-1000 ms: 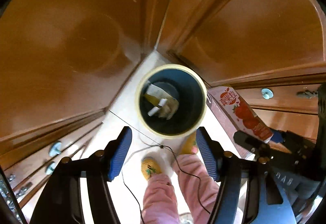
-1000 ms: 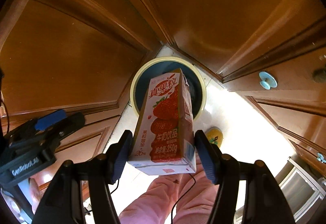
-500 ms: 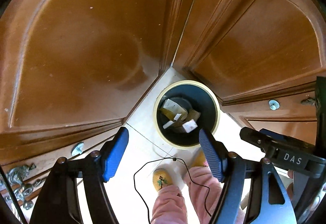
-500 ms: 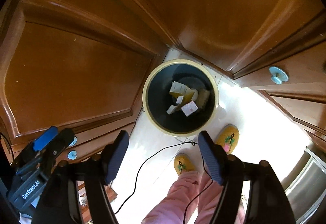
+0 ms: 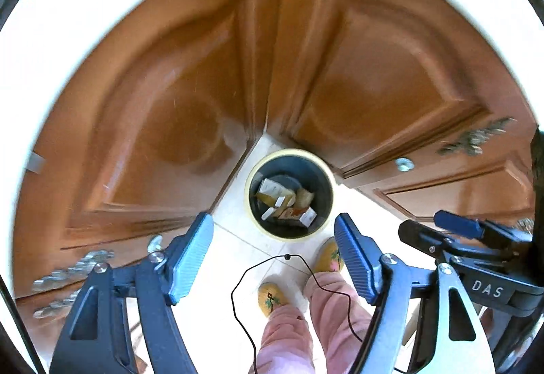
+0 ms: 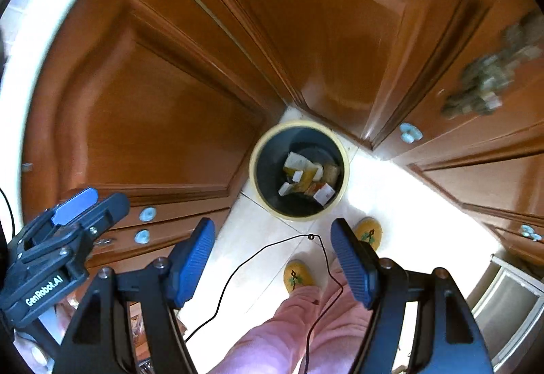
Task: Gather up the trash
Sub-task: 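Raise both tools back up to the counter trash, then grasp the green-and-white snack packet with left tool while right tool grasps the clear plastic cup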
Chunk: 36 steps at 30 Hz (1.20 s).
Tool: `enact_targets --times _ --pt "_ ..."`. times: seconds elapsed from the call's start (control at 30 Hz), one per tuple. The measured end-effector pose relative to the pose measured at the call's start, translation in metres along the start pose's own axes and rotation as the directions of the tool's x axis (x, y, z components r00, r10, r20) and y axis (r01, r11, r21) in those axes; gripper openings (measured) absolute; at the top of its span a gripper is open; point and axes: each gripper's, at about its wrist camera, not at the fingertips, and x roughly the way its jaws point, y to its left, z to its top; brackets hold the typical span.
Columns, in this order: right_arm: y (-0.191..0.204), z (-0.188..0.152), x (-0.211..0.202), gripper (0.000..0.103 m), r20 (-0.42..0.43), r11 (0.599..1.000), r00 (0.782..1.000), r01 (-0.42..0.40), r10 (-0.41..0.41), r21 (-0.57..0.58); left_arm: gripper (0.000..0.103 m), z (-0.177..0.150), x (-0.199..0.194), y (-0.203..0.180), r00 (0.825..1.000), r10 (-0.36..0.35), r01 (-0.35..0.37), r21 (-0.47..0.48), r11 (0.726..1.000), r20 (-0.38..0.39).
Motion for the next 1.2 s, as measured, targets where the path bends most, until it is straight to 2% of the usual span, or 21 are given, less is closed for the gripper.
enact_targets --times 0.2,0.33,0.37,0.47,0.63,0.83,0.9,1.03,1.13,1.2 --pt "0.008 -0.014 -0.095 0.071 0.150 1.000 0.989 0.017 -0.016 -0.010 0.076 0.011 -0.079 -0.029 0.994 -0.038 0.026 0.111 0.993 0.100" --pt "0.009 -0.023 -0.159 0.071 0.257 0.999 0.966 0.046 -0.044 -0.002 0.078 0.022 -0.141 -0.051 0.978 -0.079 0.041 0.194 0.980 0.194" --pt "0.010 -0.026 -0.174 0.071 0.285 0.999 0.957 0.053 -0.051 -0.001 0.083 0.023 -0.153 -0.056 0.972 -0.086 0.041 0.204 0.978 0.217" --pt "0.010 -0.034 -0.222 0.071 0.371 0.996 0.925 0.089 -0.083 0.001 0.088 0.031 -0.195 -0.065 0.942 -0.137 0.069 0.224 0.972 0.307" --pt "0.010 -0.040 -0.287 0.071 0.476 0.990 0.869 0.136 -0.131 0.023 0.089 0.045 -0.249 -0.083 0.888 -0.237 0.137 0.267 0.954 0.393" --pt "0.012 -0.038 -0.338 0.071 0.571 0.983 0.803 0.179 -0.173 0.045 0.094 0.060 -0.297 -0.107 0.826 -0.279 0.110 0.345 0.932 0.490" --pt "0.012 -0.033 -0.355 0.071 0.600 0.977 0.776 0.209 -0.197 0.050 0.095 0.064 -0.309 -0.114 0.812 -0.279 0.096 0.355 0.930 0.513" --pt "0.010 -0.016 -0.384 0.071 0.638 0.963 0.736 0.266 -0.225 0.034 0.096 0.087 -0.323 -0.127 0.788 -0.284 0.090 0.354 0.931 0.547" --pt "0.004 0.011 -0.407 0.071 0.673 0.956 0.705 0.292 -0.224 0.013 0.098 0.108 -0.326 -0.132 0.775 -0.276 0.083 0.342 0.936 0.569" --pt "-0.003 0.035 -0.419 0.071 0.686 0.958 0.698 0.287 -0.204 -0.007 0.098 0.127 -0.324 -0.138 0.771 -0.262 0.070 0.332 0.941 0.580"
